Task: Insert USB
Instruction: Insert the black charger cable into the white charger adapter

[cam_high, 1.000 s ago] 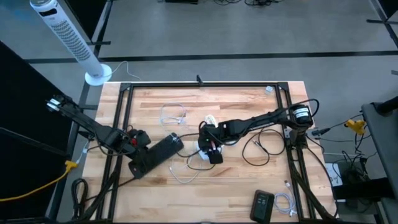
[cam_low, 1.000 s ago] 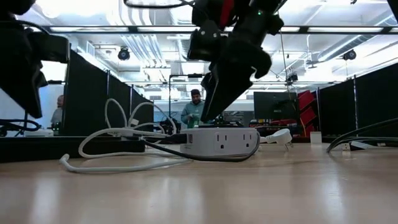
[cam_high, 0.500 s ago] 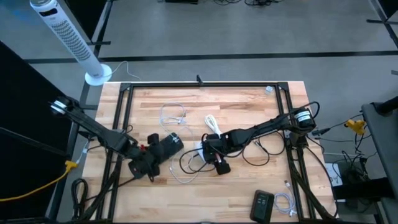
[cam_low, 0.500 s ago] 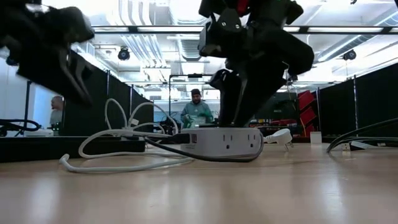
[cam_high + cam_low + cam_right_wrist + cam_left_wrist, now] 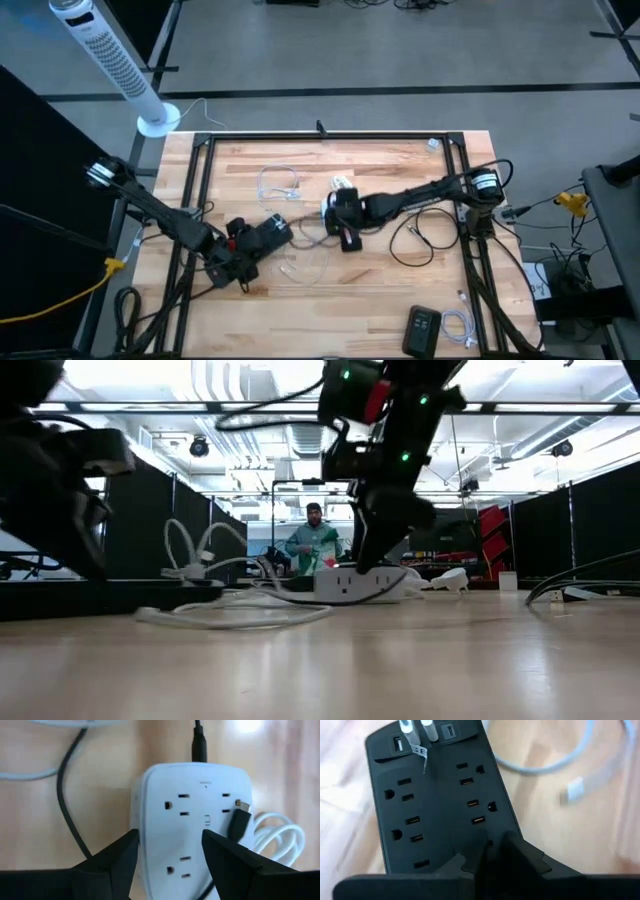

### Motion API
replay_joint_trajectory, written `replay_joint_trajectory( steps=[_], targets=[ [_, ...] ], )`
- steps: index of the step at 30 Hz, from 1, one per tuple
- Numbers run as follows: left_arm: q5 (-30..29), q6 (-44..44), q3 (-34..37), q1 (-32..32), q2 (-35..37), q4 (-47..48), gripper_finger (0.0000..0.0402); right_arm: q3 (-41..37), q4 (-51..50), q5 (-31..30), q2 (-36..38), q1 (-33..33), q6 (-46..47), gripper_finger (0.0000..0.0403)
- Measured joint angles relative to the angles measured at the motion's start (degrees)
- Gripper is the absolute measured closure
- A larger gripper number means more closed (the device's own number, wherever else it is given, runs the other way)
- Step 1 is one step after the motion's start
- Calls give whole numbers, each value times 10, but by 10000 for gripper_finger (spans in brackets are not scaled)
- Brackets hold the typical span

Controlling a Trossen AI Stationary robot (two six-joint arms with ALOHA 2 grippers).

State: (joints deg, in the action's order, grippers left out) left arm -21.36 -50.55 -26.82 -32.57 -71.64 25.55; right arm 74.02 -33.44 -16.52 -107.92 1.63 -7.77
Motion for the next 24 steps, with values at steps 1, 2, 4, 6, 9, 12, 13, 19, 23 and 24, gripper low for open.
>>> replay_joint_trajectory(
  steps=[1, 2, 4, 6, 9, 12, 13, 19, 23, 24],
  targets=[
    [9, -10, 1, -7, 12, 10, 339, 0, 1, -4, 0, -13, -2, 199],
    [18, -28, 2, -14, 23, 22, 339, 1, 1, -11, 0, -27, -2, 199],
    [37, -78, 3, -29, 48, 58, 339, 3, 0, -29, 0, -50, 1, 199],
    [47, -128, 4, -46, 69, 87, 339, 7, -1, -34, 4, -68, 7, 201],
    [57, -169, 6, -76, 91, 118, 339, 12, -11, -32, 25, -67, 12, 203],
    [49, -174, 8, -95, 106, 119, 339, 13, -20, -14, 55, -48, 8, 203],
    [44, -175, 8, -99, 110, 119, 339, 12, -24, -3, 64, -38, 8, 202],
    [5, -155, 9, -101, 116, 108, 339, 5, -19, 110, 85, 15, 14, 204],
    [-46, -120, 9, -101, 117, 82, 338, 0, -68, 135, 83, 42, 34, 202],
    [-49, -115, 9, -101, 117, 77, 339, 2, -84, 135, 85, 48, 48, 203]
  ],
)
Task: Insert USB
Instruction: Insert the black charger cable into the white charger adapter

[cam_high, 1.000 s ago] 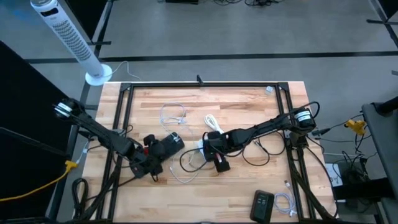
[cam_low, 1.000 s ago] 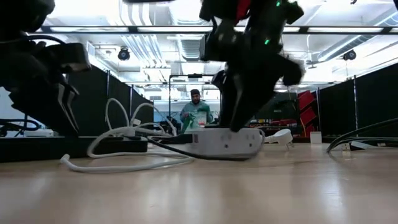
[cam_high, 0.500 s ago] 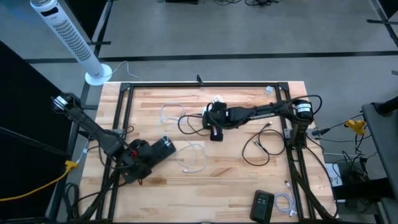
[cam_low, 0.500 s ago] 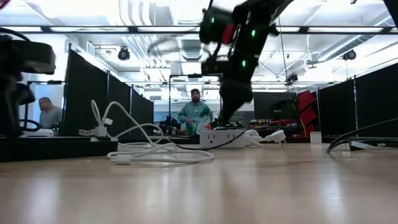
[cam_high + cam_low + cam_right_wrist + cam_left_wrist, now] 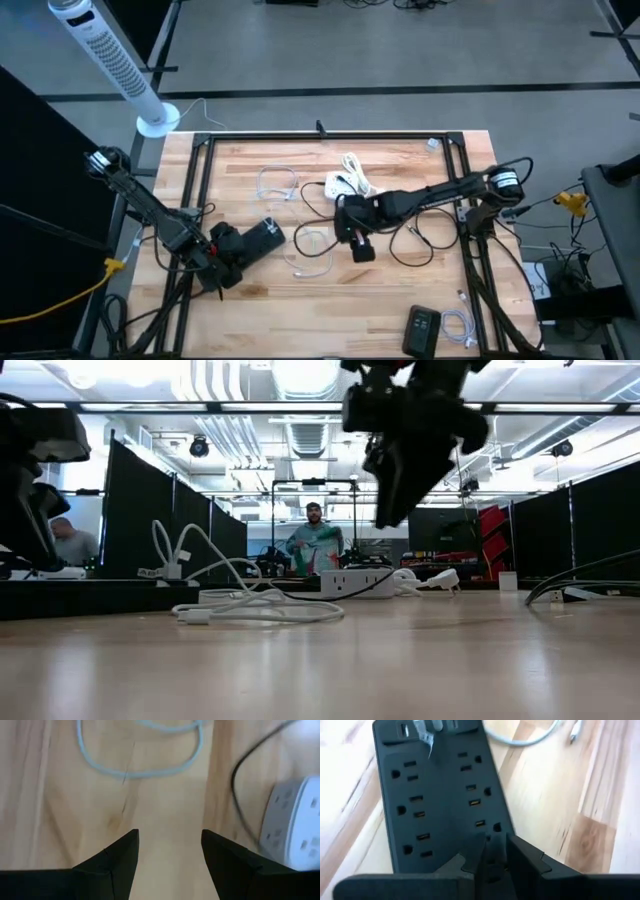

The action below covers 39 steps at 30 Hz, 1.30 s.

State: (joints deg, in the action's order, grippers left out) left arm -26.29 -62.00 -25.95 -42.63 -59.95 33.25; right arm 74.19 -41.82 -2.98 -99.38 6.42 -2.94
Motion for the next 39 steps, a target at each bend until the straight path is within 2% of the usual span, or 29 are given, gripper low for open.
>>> replay_joint_trajectory(
  steps=[6, 10, 13, 15, 17, 22, 28, 32, 35, 39],
  targets=[
    [-19, 45, -17, 0, 3, -3, 338, 5, -32, 1, 20, 23, 50, 211],
    [-104, 132, -36, 0, 3, -32, 338, 5, -45, 8, 21, 22, 79, 216],
    [-165, 258, -39, 0, 3, -96, 338, 5, -91, 34, 21, 22, 115, 218],
    [-175, 339, -39, 1, 3, -135, 338, 5, -123, 36, 20, 23, 152, 217],
    [-176, 381, -39, 4, 3, -143, 338, 1, -150, 36, 19, 29, 192, 218],
    [-176, 390, -39, 5, 4, -111, 338, -12, -178, 81, 19, 61, 275, 217],
    [-163, 429, -39, 6, 4, -97, 338, -15, -195, 80, 18, 106, 396, 217],
    [-135, 495, -39, 24, 10, -121, 338, -26, -291, 80, 28, 128, 466, 218],
    [-63, 571, -23, 48, 18, -180, 338, -56, -314, 80, 53, 131, 514, 225],
    [55, 674, 8, 95, 29, -273, 338, -112, -282, 80, 102, 132, 561, 237]
  ],
)
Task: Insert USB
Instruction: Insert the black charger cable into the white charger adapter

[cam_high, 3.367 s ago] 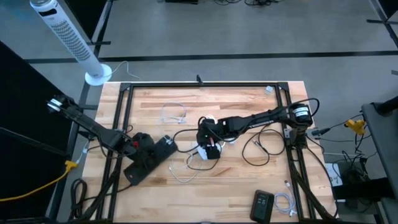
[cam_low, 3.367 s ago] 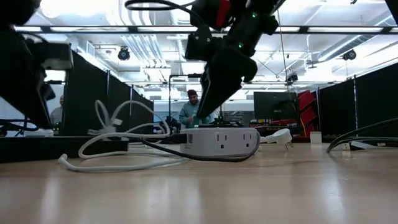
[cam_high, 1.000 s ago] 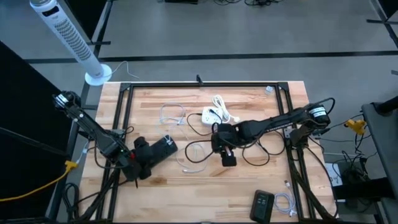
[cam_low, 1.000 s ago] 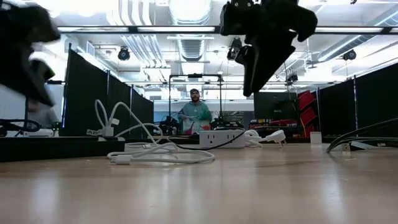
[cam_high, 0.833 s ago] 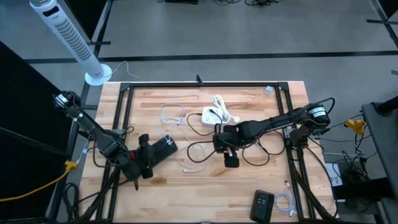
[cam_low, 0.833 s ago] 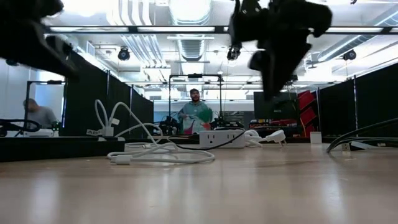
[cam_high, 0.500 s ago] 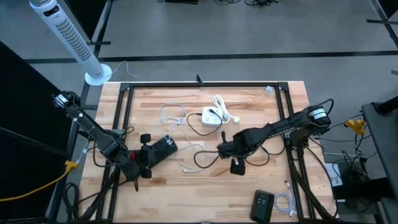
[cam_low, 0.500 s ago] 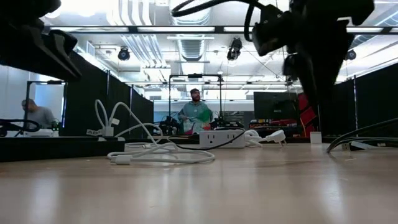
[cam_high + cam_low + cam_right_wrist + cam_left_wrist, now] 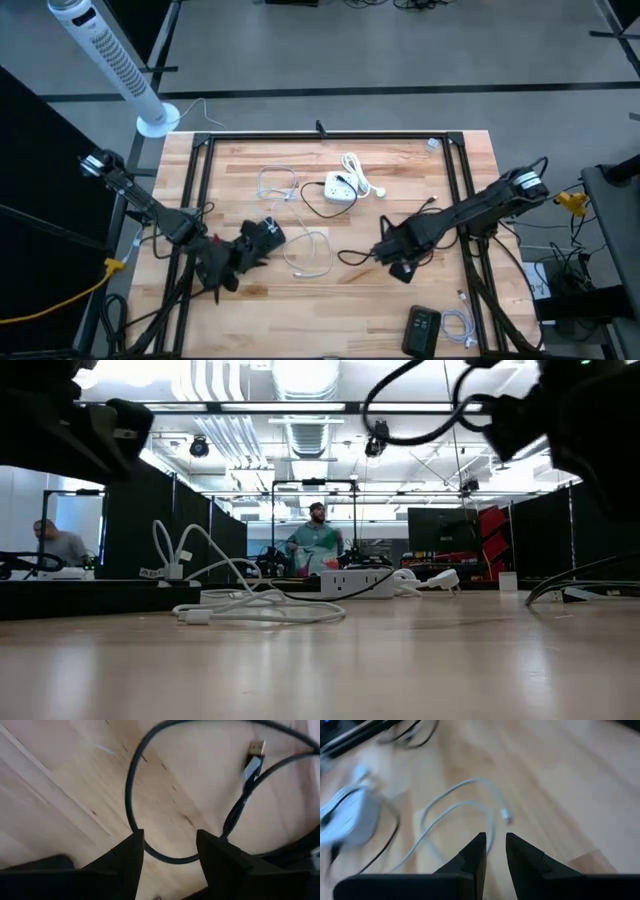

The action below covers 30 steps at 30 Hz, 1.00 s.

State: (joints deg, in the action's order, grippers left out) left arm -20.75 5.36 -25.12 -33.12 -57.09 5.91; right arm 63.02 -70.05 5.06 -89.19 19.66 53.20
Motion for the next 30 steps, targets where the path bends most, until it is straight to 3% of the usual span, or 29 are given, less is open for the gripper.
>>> replay_joint_trajectory(
  steps=[8, 14, 19, 26, 30],
  targets=[
    [121, 70, 20, 122, 1, -39, 338, -103, 22, -5, 68, -27, 80, 255],
    [232, 89, 20, 199, 0, -50, 338, -144, 98, -10, 73, -63, -18, 267],
    [233, 89, 20, 214, 0, -51, 338, -147, 105, -11, 72, -89, -53, 279],
    [234, 47, 28, 214, 0, -29, 338, -145, 88, 113, 112, -66, 19, 296],
    [232, 27, 37, 214, 0, -29, 338, -145, 88, 63, 130, -42, 28, 300]
  ],
)
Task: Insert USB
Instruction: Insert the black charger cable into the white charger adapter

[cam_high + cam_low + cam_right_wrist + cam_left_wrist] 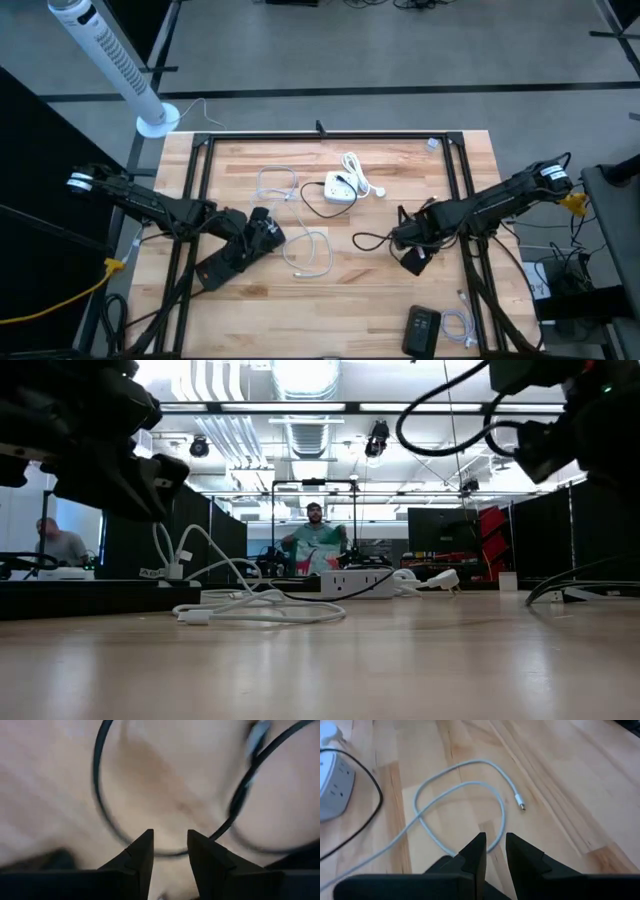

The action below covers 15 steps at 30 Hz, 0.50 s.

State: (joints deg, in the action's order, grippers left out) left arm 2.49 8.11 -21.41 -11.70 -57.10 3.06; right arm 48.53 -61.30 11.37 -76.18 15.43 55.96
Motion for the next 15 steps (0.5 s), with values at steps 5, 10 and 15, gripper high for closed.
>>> replay_joint_trajectory(
  steps=[5, 10, 15],
  targets=[
    [-2, -33, 3, 0, 0, -1, 338, 0, 1, -80, -1, -14, 11, 292],
    [-3, -42, 3, 0, 0, -1, 338, 0, 5, -108, -9, -46, -35, 289],
    [-4, -44, 5, 0, 0, -1, 338, 0, 12, -122, -9, -80, -107, 302]
  ],
)
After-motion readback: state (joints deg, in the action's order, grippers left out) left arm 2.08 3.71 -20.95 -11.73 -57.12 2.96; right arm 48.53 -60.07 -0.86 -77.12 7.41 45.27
